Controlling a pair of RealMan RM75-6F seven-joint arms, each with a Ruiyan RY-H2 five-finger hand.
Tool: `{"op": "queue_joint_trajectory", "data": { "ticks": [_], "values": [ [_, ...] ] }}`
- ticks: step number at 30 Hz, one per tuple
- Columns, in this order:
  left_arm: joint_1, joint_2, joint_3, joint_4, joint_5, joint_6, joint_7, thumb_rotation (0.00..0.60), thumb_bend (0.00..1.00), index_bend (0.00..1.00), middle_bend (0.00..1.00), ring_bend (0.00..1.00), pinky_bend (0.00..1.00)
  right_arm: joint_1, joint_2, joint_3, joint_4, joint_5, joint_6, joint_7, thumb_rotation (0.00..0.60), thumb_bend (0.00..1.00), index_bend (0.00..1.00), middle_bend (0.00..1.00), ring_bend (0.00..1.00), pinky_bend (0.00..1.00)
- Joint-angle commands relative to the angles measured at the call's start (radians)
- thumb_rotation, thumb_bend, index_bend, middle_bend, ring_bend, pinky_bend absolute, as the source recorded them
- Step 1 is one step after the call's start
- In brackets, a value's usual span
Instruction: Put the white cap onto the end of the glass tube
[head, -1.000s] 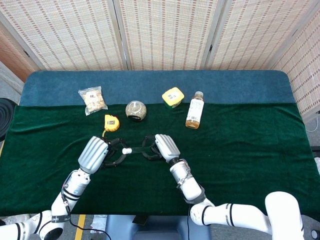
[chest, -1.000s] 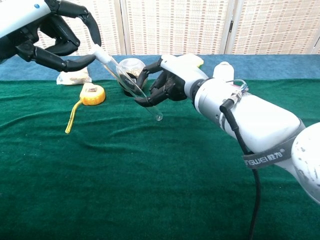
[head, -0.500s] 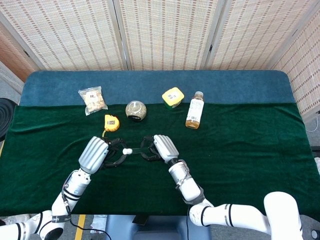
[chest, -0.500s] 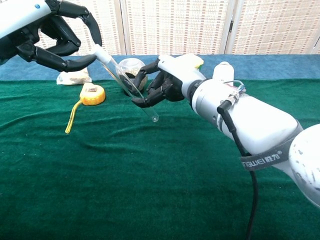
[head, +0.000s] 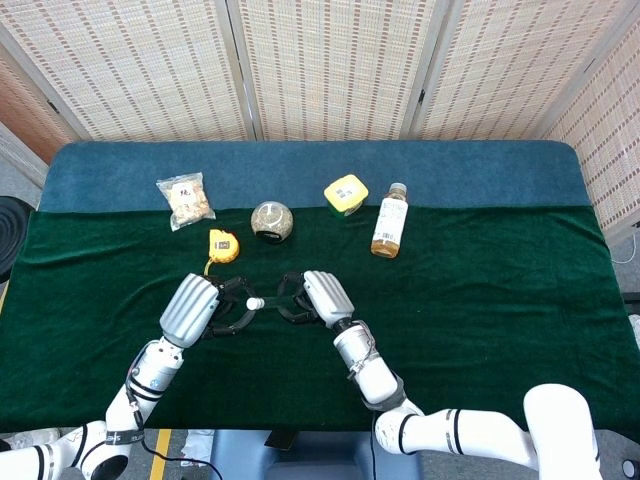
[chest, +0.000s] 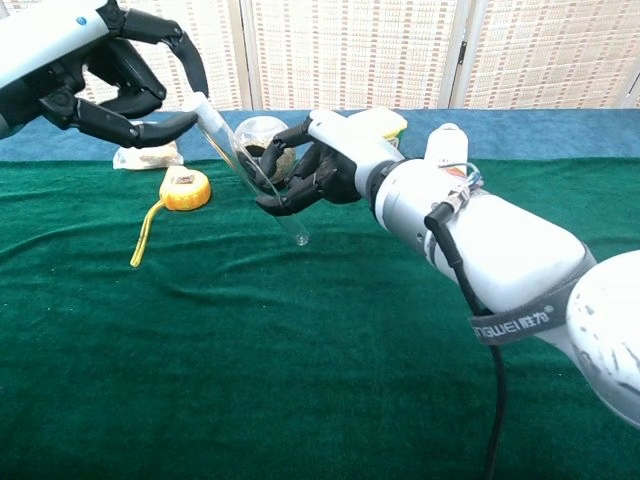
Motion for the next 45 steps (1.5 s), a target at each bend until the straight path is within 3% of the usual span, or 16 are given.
{"op": "queue_joint_trajectory", "data": {
  "ticks": [1, 12, 15, 18, 20, 23, 26, 29, 37, 45],
  "values": [
    [0.0, -0.002, 0.001, 0.002, -0.001, -0.002, -0.003, 0.6, 0.54, 0.63, 1.0, 0.9, 0.81, 0.001, -0.002, 0.0, 0.0, -0.001, 0.0, 0.0, 0.6, 0.68, 0.95, 1.0, 1.0, 1.0],
    [0.001, -0.003, 0.002, 0.012, -0.006, -0.003, -0.007, 0.6, 0.54, 0.6, 1.0, 0.9, 0.81, 0.003, -0.007, 0.001, 0.005, -0.001, 0.0, -0.004, 0.6, 0.68, 0.95, 1.0, 1.0, 1.0],
    [0.004, 0.005, 0.004, 0.006, -0.017, -0.01, 0.003, 0.6, 0.53, 0.46, 1.0, 0.88, 0.81, 0.002, -0.005, 0.0, 0.005, 0.003, 0.002, -0.012, 0.6, 0.68, 0.95, 1.0, 1.0, 1.0],
    [0.007, 0.017, 0.004, -0.002, -0.028, -0.017, 0.009, 0.6, 0.46, 0.29, 0.98, 0.81, 0.81, 0.0, 0.001, -0.001, 0.0, 0.005, 0.008, -0.023, 0.6, 0.68, 0.95, 1.0, 1.0, 1.0],
    [0.01, 0.029, 0.005, -0.007, -0.033, -0.02, 0.008, 0.6, 0.4, 0.21, 0.91, 0.74, 0.81, -0.002, 0.009, -0.003, -0.005, 0.007, 0.015, -0.042, 0.6, 0.68, 0.95, 1.0, 1.0, 1.0],
    [0.016, 0.053, 0.011, -0.018, -0.039, -0.029, 0.0, 0.6, 0.35, 0.13, 0.72, 0.59, 0.75, -0.006, 0.029, -0.008, -0.019, 0.018, 0.028, -0.083, 0.6, 0.69, 0.95, 1.0, 1.0, 1.0],
    [0.023, 0.089, 0.02, -0.035, -0.043, -0.04, -0.006, 0.6, 0.33, 0.09, 0.55, 0.44, 0.61, -0.008, 0.057, -0.018, -0.032, 0.034, 0.047, -0.151, 0.6, 0.69, 0.95, 1.0, 1.0, 1.0],
    [0.035, 0.118, 0.028, -0.042, -0.045, -0.039, -0.009, 0.6, 0.33, 0.08, 0.47, 0.35, 0.49, -0.005, 0.083, -0.032, -0.036, 0.06, 0.07, -0.244, 0.6, 0.69, 0.95, 1.0, 1.0, 1.0],
    [0.055, 0.153, 0.032, -0.045, -0.075, -0.046, -0.028, 0.6, 0.33, 0.08, 0.44, 0.28, 0.34, 0.019, 0.064, -0.075, 0.05, 0.153, 0.126, -0.477, 0.6, 0.69, 0.94, 1.0, 1.0, 1.0],
    [0.063, 0.15, 0.034, -0.045, -0.077, -0.043, -0.014, 0.6, 0.33, 0.07, 0.42, 0.26, 0.31, 0.024, 0.011, -0.11, 0.152, 0.133, 0.13, -0.517, 0.6, 0.69, 0.8, 1.0, 1.0, 1.0]
  ]
}}
